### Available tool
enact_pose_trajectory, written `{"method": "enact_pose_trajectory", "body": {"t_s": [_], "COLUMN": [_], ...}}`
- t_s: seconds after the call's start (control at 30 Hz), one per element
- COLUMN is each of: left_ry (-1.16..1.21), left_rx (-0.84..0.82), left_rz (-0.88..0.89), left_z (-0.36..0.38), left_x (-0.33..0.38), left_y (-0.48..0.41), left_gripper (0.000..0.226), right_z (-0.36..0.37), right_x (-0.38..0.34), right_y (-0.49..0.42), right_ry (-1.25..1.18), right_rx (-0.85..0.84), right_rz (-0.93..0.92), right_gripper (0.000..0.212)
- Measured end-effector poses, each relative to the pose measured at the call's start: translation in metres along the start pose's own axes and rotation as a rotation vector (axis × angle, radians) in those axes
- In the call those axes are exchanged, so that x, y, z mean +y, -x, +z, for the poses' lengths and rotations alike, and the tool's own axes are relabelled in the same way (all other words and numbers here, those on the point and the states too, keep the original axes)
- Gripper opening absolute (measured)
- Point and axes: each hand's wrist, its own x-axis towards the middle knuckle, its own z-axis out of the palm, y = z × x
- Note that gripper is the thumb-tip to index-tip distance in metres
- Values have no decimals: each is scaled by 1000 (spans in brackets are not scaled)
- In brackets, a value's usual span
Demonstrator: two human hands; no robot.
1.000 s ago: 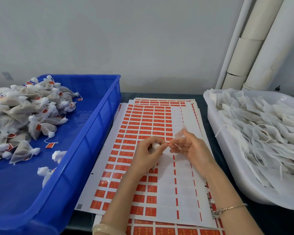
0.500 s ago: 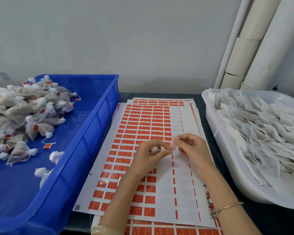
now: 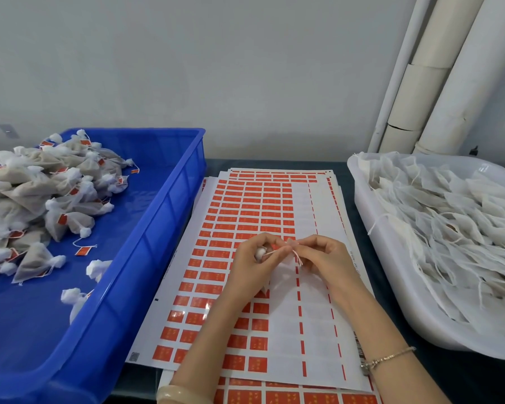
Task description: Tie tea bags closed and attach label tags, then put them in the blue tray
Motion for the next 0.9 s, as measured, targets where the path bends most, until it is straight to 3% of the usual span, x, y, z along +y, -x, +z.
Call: {"method": "enact_pose_trajectory", "body": {"t_s": [0.57, 0.9], "left_ry": [-52, -30], "left_rx": [61, 107], "left_rz": [-82, -47], "left_z": [0, 0], "left_x": [-2, -2], "left_y": [1, 1], "left_gripper": [8, 11], "right_z": [-4, -2], "right_x": [4, -3], "right_y": [-2, 2], "right_ry": [-5, -92], "right_rx": [5, -95], "right_rz": [-14, -38], "right_gripper": [11, 30]}}
